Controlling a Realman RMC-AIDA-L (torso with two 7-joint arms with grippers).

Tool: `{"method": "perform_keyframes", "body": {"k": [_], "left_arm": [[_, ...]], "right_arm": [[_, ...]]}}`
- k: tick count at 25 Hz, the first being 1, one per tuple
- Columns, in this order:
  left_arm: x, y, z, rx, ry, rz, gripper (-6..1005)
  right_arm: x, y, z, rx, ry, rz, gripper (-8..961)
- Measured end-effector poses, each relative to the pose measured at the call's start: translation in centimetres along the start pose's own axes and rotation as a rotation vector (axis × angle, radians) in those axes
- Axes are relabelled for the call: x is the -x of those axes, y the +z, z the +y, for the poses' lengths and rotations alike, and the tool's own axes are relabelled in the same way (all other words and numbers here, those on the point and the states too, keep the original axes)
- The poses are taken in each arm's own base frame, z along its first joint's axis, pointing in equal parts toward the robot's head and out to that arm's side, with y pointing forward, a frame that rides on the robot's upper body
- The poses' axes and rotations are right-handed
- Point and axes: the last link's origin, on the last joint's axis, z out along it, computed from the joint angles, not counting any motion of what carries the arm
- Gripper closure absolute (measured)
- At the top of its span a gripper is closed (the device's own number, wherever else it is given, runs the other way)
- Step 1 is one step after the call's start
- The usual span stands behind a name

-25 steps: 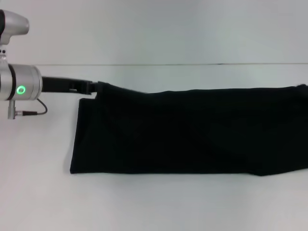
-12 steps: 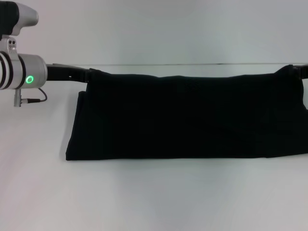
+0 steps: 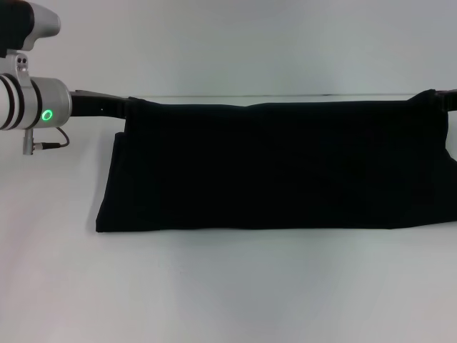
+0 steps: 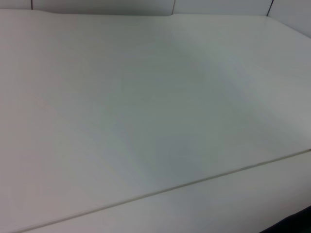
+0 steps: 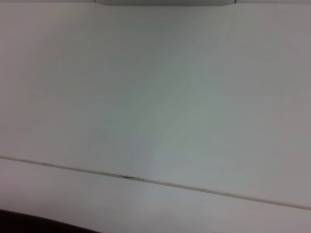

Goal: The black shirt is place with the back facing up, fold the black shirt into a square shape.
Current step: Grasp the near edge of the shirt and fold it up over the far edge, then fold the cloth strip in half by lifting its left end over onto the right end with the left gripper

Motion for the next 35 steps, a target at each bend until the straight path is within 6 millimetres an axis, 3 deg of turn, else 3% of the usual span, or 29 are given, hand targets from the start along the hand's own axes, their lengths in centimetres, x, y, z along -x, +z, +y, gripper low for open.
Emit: {"method": "perform_keyframes", "body": {"k": [15,22,27,30,33,35], "left_arm": [[0.8,1.3,0.0,-0.126,-0.059,0.06,957],[1.1,0.3,-2.0,-0.208,-0.134,0.101,665],[2.1,-2.0,-1.0,-0.015,-0.121,0.034,461],[3.5,-3.6,0.2,0.117,-0.143,-0.038,319],[4.8,-5.1,-0.1,0.156,-0.187,-0.081,194],[5.6,-5.9,-0.2,0.173,-0.204,-0.106,115]], "right_arm": [[0.5,0.3,0.0,-0.044,-0.01,-0.023,869],[1.3,-0.9,-0.7,0.006,0.015,-0.02,707],[0.8,-3.5,-0.3,0.186,0.084,0.016,464],[-0.3,-5.1,-0.2,0.288,0.118,0.039,374],[-1.5,-6.0,-0.1,0.342,0.128,0.074,284],[-2.3,-6.5,-0.3,0.359,0.14,0.095,290]]}}
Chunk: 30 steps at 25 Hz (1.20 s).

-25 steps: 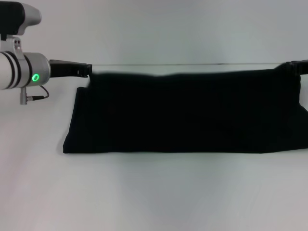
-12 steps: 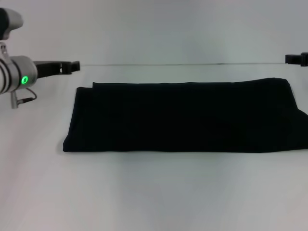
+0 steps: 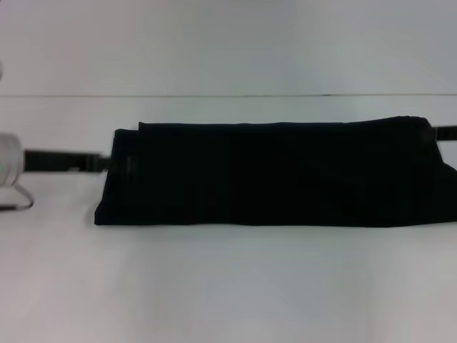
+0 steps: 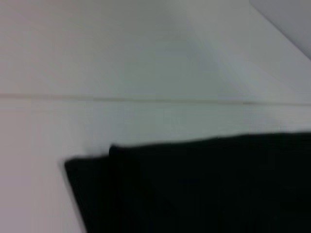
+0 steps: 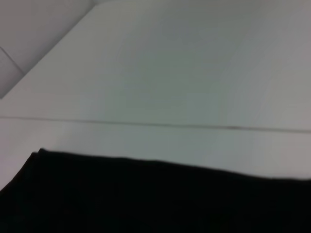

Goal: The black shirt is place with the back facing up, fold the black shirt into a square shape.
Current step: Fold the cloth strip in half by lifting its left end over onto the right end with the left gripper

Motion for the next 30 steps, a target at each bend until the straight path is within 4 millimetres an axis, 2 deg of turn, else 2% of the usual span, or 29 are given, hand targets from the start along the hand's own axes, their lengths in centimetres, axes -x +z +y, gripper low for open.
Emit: {"method": "perform_keyframes", "body": {"k": [1,5,10,26,30], "left_arm": [[0.6,-0.4,-0.2,0.006,-0.007,-0.018,76],[2.8,-1.4,-1.2,-0.02,-0.024,-0.091,77],[3.8,-1.0,-1.7,-0.053,-0.029,-0.115,77],[4.4,0.1,-0.5,-0.017,0.04,-0.202,80],[4.2,0.2,-0.5,-0.019,0.039,-0.201,197]], "right_arm": [[-0.3,-0.3,-0.1,0.003,0.008,0.004,292],[-1.1,-0.8,-0.6,0.001,0.03,0.002,298],[-1.0,-0.7,-0.7,-0.007,0.03,-0.003,299],[-0.7,-0.7,-0.7,-0.017,0.029,-0.009,302],[-1.0,-0.8,-0.9,-0.021,0.034,-0.004,302]]}}
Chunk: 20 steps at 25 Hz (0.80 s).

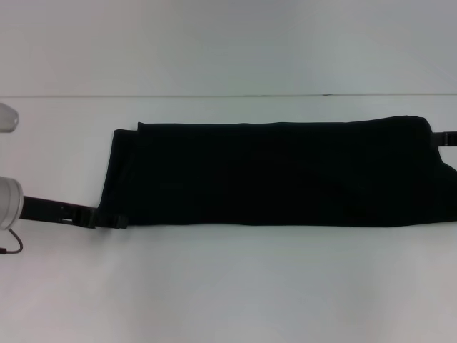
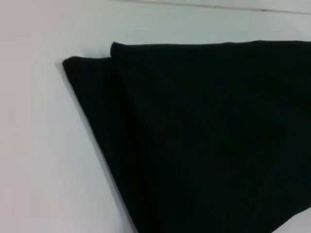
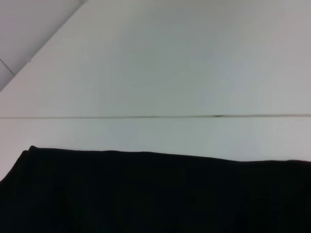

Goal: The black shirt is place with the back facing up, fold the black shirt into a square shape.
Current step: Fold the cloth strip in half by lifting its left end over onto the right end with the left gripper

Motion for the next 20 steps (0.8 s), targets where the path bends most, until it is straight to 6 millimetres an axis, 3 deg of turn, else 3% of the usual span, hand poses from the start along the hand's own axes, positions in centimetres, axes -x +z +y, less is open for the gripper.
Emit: {"method": "perform_keyframes", "body": {"k": [10,20], "left_arm": [[-0.5,-0.1,0.0,0.0,0.0,0.015,492],[-0.6,-0.1,-0.1,-0.002,-0.003,0.02,898]], "right_arm": [[-1.8,-1.2,-1.4,-0.04,0.04,0.028,362],[-4.5,-2.3,-2.5,-0.057,0.094,0.059,362]]}}
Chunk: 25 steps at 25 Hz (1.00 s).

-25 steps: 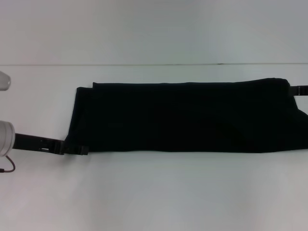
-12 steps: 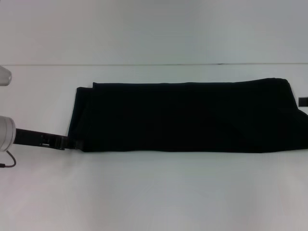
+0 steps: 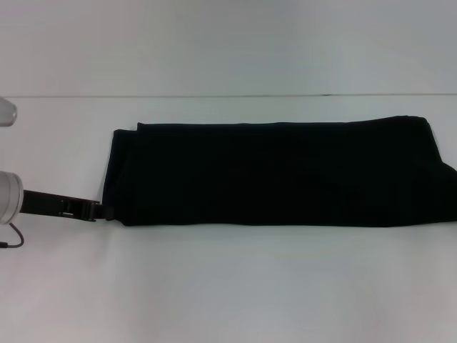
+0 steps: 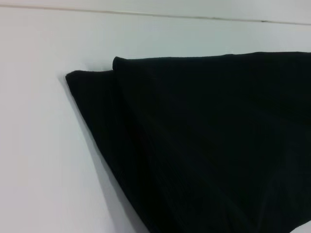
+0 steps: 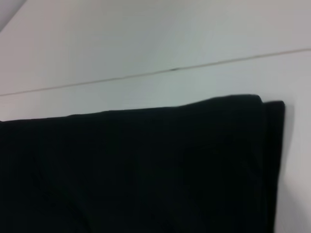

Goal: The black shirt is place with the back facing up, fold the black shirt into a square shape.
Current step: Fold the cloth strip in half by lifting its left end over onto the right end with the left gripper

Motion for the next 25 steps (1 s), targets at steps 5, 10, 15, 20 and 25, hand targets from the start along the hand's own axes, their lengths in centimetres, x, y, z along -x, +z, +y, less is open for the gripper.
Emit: {"method": "perform_keyframes", "body": {"k": [5,10,15,20,25], "left_arm": [[-0.1,-0.2,-0.1,-0.004,-0.006,0.009,987],[-0.1,-0.3,-0.3,-0.009,-0.009,0.01,998],[0.0,-0.2,-0.3,-0.008,-0.009,0.009,996],[0.0,-0.2,-0.3,-0.007,-0.008,0.008,994],[0.0,-0.2,-0.3,-0.006,-0.009,0.008,991]], "right_arm": [[-0.7,0.1,-0.3,-0.015,0.01,0.018,363],[-1.0,0.9,-0.2,-0.033,0.016,0.037,364],[-1.4,2.3,0.2,-0.037,0.017,0.061,365],[-1.0,2.5,0.5,-0.032,0.01,0.057,445],[-1.2,2.1,0.1,-0.036,0.018,0.05,618]]}}
